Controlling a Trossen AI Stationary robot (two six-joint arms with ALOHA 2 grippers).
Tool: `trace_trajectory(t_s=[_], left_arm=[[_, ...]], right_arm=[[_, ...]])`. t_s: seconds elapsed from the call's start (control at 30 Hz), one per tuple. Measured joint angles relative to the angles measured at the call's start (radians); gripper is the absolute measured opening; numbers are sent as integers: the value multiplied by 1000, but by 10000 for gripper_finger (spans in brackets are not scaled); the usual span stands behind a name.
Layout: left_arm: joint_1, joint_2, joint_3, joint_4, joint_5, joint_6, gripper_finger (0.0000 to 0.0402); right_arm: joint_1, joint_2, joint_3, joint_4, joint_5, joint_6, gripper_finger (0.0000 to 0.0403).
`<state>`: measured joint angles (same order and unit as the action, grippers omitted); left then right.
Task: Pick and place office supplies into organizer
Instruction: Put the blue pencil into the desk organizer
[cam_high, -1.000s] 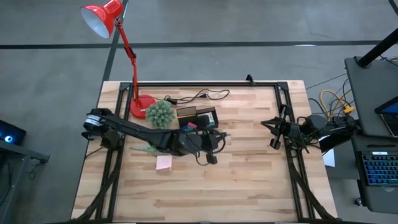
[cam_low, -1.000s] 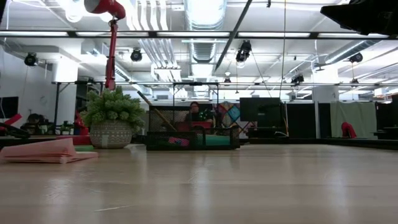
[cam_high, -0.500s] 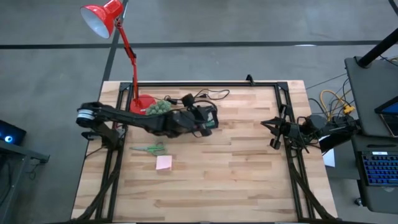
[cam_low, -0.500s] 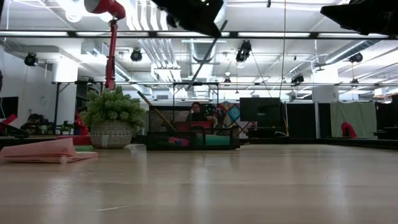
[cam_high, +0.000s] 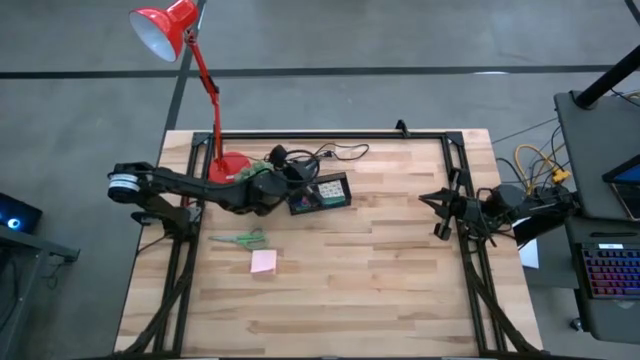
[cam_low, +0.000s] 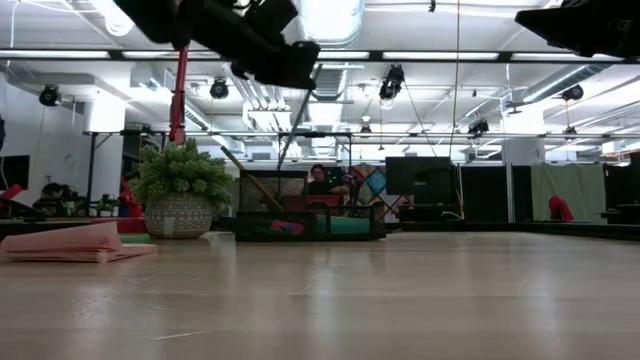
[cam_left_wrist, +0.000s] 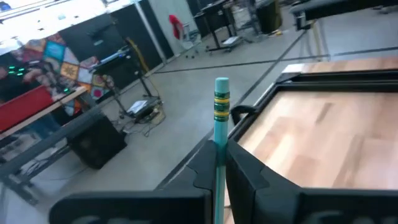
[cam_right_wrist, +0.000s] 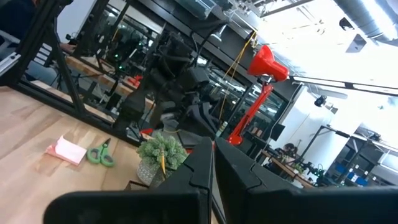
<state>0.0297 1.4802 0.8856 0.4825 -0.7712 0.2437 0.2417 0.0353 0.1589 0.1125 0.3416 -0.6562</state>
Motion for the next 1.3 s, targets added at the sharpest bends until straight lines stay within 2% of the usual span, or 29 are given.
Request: trace_trajectory(t_s=[0.13,0.67,1.0,1.3], left_arm=[[10,-5,-42,38,-21,0,0],[11,-4,-112,23,-74,-90,0],[17,-4,-184,6,-75,-238,0],[25,-4,-231,18,-75,-305,0]], right_arm=[[0,0,0,-4,0,0,9],[0,0,0,-4,0,1,9],[0,0,0,-3,0,1,9],[0,0,0,-3,0,1,9]])
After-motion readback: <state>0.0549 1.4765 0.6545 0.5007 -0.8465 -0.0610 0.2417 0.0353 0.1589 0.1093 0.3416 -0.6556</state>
